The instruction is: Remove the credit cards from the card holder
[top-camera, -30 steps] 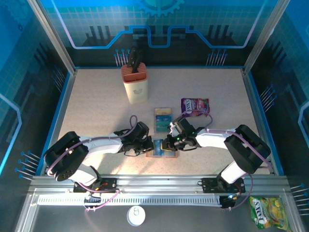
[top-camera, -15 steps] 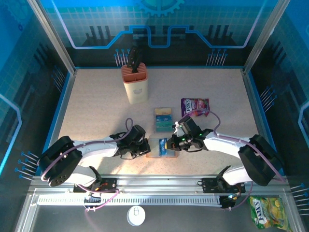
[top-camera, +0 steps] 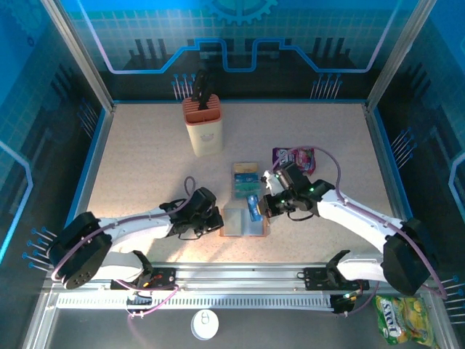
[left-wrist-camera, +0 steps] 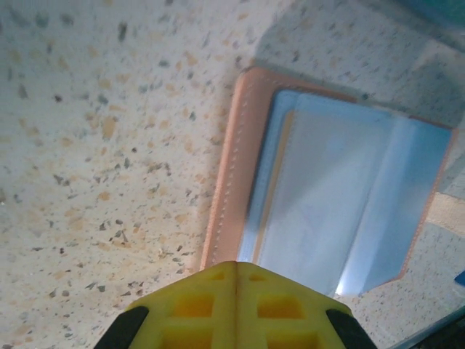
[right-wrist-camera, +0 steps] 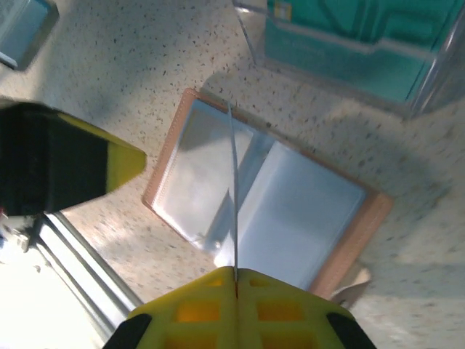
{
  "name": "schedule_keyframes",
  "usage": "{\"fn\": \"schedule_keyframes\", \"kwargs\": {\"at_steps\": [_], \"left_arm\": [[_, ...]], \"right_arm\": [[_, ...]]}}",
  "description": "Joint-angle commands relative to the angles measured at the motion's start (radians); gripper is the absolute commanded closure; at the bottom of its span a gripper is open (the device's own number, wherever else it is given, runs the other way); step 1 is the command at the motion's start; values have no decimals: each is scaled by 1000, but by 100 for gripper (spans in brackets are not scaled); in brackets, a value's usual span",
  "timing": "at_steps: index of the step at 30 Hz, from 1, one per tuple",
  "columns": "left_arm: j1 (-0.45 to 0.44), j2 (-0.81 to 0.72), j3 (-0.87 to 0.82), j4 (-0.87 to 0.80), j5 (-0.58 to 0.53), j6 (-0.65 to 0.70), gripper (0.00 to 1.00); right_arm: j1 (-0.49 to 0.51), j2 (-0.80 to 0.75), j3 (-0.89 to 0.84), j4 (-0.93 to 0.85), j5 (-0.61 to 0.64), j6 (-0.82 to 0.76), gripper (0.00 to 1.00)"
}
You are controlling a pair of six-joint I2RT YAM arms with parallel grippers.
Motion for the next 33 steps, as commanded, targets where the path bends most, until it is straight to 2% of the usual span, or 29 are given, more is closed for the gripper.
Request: {"fn": "schedule_keyframes", "kwargs": {"at_steps": [1,5,10,14,21,33], "left_arm": [[14,-51,29,-43,-48,35,92],[42,-88,40,-73,-36,73,79],[88,-135,56,-136,-19,127,76],[117,-147,66,-148,9,149,76],[133,-143,78,-154,18,161,77],[147,-171,73,-196,19,167,77]], "right_arm": [[-14,22,108,-168,113,-329,100],[-20,78,211,-264,166,-600,100],[-23,112,288,-321,185,-913,100],[-28,152,358,-345,191,-1060,100],[-51,326,544,-421,200,-1203,100],[-90,584,812,-501,177,-1274,100]]}}
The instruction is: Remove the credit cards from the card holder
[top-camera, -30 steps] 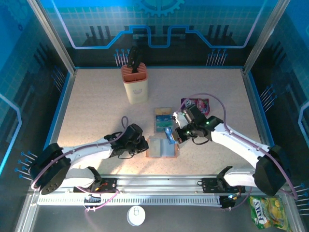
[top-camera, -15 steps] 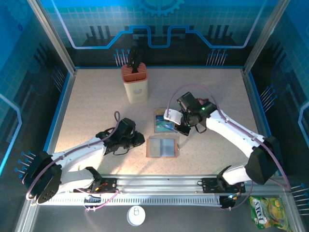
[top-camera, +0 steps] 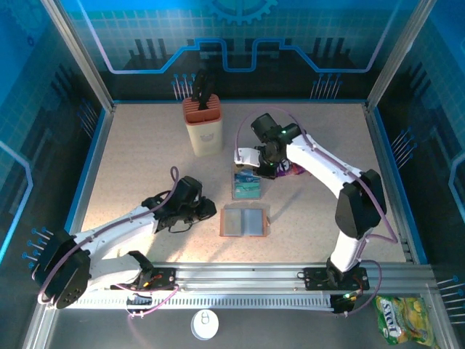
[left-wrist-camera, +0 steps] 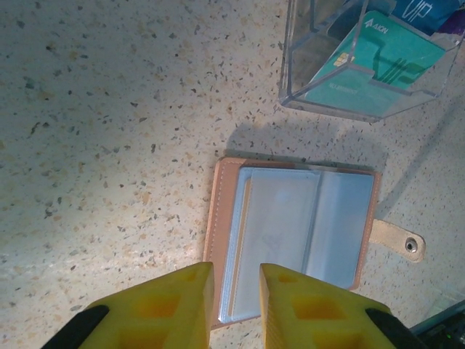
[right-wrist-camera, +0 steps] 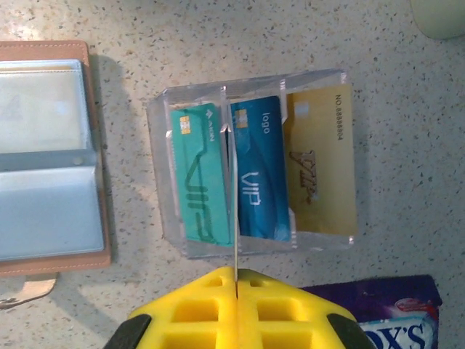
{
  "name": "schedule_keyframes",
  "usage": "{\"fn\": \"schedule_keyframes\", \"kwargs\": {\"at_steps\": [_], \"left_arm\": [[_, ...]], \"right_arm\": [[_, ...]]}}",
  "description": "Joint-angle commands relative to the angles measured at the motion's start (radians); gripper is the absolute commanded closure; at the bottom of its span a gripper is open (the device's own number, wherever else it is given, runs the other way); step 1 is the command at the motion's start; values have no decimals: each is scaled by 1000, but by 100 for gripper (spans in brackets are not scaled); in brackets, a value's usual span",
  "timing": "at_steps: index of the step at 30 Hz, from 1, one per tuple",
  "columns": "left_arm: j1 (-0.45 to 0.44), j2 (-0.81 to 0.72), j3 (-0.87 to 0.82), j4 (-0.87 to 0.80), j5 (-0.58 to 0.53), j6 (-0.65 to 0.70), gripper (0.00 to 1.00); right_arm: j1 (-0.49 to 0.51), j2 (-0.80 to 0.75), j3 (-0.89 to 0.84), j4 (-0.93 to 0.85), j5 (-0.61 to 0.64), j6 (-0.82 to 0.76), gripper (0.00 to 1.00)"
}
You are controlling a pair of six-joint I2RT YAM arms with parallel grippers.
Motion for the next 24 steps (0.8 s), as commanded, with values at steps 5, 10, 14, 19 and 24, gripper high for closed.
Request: {"fn": "schedule_keyframes", "kwargs": {"at_steps": [5,10,14,19,24], "left_arm": [[11,-33,11,-43,10,22,77],[16,-50,-14,-34,6,13,76],[16,-71,-24,-44,14,9,76],[16,-86,-21,-64,20,15,74],[17,-77,-26,-43,28,2,75]], "right_arm": [[-20,110,95,-52,-47,-36,100],[-16,159,109,-42,-46,-31,98],[-8,176,118,-49,-27,-12,94],[6,165,120,-35,19,28,85],[26,125,124,-35,85,67,78]]}}
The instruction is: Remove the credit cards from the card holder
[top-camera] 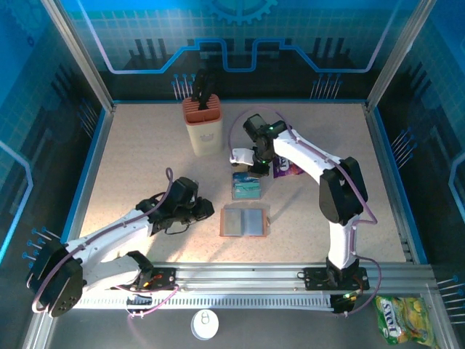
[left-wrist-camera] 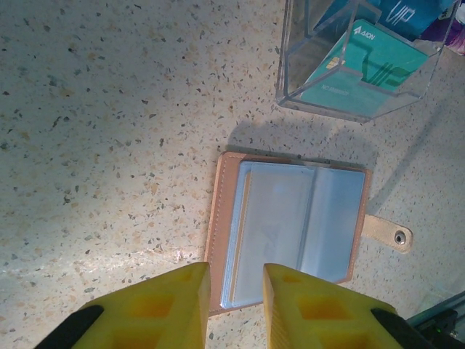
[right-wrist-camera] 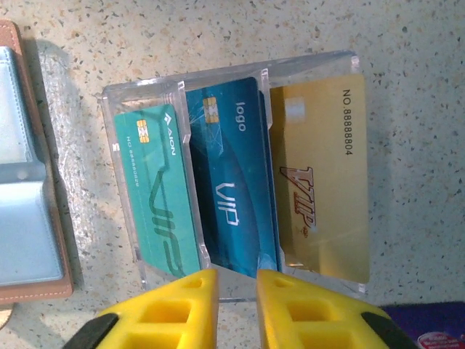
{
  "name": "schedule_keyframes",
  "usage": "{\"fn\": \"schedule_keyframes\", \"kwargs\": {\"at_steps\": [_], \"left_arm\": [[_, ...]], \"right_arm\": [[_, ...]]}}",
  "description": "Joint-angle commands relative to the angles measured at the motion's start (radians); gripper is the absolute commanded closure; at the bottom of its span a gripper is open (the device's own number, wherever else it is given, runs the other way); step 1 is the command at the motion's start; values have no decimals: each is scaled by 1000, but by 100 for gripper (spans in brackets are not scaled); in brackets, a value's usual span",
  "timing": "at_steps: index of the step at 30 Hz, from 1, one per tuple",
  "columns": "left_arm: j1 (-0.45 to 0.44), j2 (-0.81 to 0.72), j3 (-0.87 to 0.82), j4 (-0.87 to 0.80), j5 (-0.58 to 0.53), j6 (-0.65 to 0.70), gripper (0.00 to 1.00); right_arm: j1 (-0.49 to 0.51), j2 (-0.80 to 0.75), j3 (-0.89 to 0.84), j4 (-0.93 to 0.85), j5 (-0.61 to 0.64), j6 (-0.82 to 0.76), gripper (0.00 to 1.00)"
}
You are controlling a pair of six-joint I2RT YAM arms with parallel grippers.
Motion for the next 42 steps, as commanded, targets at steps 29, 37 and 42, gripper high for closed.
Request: {"fn": "schedule_keyframes", "kwargs": {"at_steps": [29,37,42], "left_arm": [[-91,323,4,246,113,-79,100],[-128,347,-14,237,84,-107,100],[-131,317,-33,214,71,-112,100]], "right_arm": [[186,-596,-697,574,-21,1087,74],[199,-660,-829,664,-56,1253,74],[207,-637,-834,658,-87,1315,74]]}}
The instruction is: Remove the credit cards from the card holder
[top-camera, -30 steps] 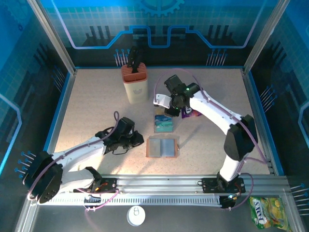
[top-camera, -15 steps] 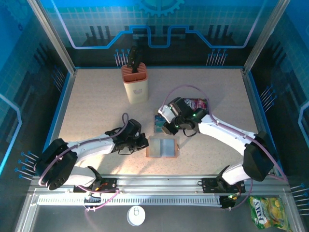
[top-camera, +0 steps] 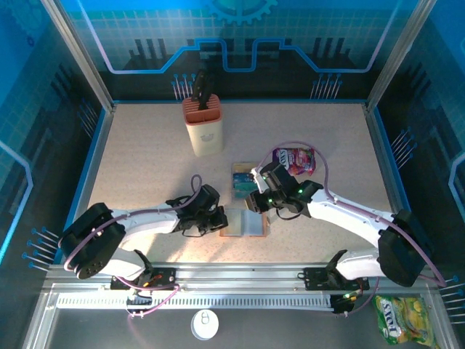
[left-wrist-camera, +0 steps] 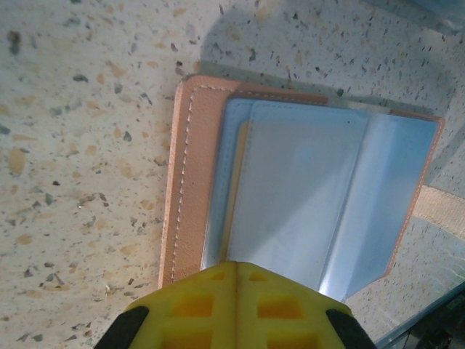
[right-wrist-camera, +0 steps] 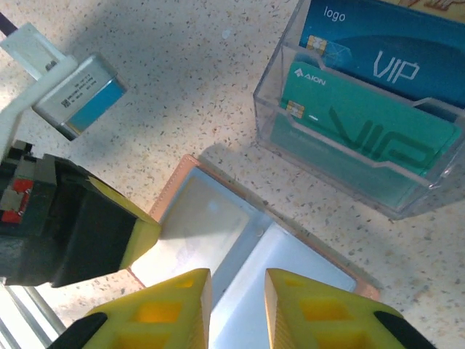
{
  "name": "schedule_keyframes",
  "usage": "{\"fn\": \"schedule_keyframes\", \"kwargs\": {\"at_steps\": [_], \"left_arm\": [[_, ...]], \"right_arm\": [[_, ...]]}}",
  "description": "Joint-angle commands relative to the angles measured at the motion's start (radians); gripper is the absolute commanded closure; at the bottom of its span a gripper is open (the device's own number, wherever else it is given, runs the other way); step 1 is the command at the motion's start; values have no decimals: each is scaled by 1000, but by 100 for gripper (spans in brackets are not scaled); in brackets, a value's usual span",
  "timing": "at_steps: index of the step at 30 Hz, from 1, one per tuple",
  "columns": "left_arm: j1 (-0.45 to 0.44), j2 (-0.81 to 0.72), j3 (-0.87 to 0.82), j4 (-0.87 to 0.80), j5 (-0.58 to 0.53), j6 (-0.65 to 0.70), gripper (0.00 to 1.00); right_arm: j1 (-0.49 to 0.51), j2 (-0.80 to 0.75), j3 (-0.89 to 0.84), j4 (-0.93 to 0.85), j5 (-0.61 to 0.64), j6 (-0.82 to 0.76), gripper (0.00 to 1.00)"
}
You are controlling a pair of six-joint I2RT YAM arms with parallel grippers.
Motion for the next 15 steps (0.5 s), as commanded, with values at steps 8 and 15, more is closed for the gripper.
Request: {"fn": "schedule_keyframes", "kwargs": {"at_steps": [8,15], "left_arm": [[-9,-18,-57,-3,-4,-42,100],[-14,-17,-68,7,10,-53,100]], "right_arm": [[57,38,-40,85,-65,145,74],[69,75,-21,94,-96,166,70]]}}
